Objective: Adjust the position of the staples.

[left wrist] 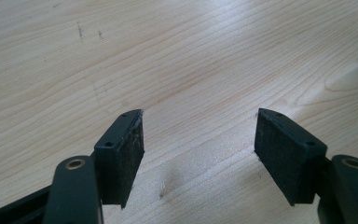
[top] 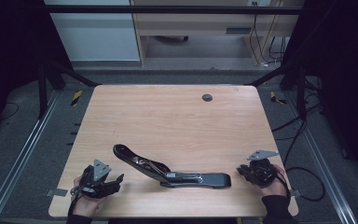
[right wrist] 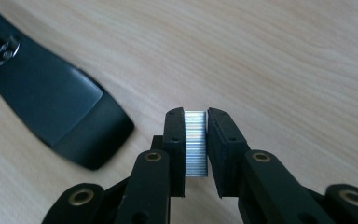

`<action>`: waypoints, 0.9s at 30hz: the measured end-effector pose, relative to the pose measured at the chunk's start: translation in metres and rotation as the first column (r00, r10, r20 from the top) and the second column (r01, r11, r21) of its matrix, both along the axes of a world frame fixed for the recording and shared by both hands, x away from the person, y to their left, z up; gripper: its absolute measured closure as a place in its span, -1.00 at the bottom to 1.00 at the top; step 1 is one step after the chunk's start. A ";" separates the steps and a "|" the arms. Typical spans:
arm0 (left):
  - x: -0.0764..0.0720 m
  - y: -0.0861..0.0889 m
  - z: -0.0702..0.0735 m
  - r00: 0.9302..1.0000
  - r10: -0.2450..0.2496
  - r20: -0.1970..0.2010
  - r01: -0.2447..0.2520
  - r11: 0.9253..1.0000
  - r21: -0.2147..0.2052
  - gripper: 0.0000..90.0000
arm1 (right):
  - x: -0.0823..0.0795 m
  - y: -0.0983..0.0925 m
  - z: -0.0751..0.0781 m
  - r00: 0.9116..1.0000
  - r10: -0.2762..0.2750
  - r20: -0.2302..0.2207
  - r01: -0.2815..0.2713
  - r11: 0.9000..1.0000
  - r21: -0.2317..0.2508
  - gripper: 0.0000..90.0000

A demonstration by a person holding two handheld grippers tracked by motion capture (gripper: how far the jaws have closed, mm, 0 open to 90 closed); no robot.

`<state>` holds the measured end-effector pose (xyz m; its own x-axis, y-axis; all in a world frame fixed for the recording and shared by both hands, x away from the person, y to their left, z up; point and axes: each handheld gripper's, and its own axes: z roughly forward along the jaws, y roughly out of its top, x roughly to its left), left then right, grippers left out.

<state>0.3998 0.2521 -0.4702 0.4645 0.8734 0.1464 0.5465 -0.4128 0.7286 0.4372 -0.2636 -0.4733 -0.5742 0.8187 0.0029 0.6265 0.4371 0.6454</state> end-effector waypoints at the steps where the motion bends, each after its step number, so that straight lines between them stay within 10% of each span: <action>1: 0.000 0.000 0.000 1.000 0.000 -0.001 0.000 1.000 0.000 -0.28 | -0.002 -0.002 -0.001 1.000 0.014 0.003 -0.014 1.000 -0.008 0.73; 27: 0.001 0.000 -0.001 1.000 -0.006 -0.010 0.006 1.000 0.004 -0.28 | -0.015 -0.008 -0.005 0.999 -0.003 -0.047 0.000 0.998 -0.059 0.54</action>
